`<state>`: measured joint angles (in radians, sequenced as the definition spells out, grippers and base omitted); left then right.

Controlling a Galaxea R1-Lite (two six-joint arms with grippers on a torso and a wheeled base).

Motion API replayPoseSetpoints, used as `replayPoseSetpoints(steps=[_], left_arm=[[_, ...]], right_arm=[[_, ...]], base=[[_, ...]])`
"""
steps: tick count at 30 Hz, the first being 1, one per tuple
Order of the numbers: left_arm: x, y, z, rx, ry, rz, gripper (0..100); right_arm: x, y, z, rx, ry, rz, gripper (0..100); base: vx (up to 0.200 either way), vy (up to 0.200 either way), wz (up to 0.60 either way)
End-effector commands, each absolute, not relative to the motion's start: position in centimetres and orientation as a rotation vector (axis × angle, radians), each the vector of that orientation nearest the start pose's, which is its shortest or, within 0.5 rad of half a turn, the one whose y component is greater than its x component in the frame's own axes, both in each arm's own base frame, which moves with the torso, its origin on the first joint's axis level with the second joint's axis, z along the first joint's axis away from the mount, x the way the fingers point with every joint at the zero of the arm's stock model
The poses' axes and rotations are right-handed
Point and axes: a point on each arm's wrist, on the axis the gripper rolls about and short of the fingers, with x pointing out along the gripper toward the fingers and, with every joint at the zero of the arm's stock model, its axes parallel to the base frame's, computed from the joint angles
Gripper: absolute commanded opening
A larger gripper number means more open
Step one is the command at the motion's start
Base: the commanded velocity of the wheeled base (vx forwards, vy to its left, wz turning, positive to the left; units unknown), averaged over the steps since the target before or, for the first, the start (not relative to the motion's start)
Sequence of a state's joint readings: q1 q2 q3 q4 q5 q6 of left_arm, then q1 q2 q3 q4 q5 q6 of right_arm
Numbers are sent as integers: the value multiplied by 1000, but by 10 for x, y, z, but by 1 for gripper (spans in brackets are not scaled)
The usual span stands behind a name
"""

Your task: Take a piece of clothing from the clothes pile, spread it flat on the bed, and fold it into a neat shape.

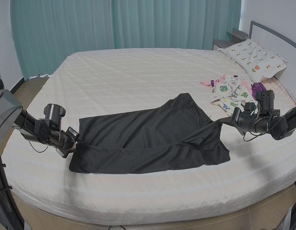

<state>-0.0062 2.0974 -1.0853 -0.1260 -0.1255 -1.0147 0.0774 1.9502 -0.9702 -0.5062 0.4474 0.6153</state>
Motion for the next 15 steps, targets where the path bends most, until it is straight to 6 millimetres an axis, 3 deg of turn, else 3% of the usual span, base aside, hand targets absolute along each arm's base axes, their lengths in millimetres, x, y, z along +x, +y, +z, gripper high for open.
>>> replayPoseSetpoints(steps=[1, 8, 12, 15], left_arm=[[373, -4, 70, -1000, 874, 343, 100], [367, 3, 83, -1011, 845, 349, 100], [350, 10, 102, -1020, 806, 345, 100], [339, 10, 103, -1020, 818, 348, 100]], right_arm=[[354, 40, 130, 680, 628, 360, 0], [329, 43, 135, 677, 649, 372, 0], [306, 41, 139, 682, 712, 355, 0], [297, 40, 132, 678, 773, 339, 0]], base=[[0, 0, 0], [0, 0, 0], [0, 0, 0], [0, 0, 0]])
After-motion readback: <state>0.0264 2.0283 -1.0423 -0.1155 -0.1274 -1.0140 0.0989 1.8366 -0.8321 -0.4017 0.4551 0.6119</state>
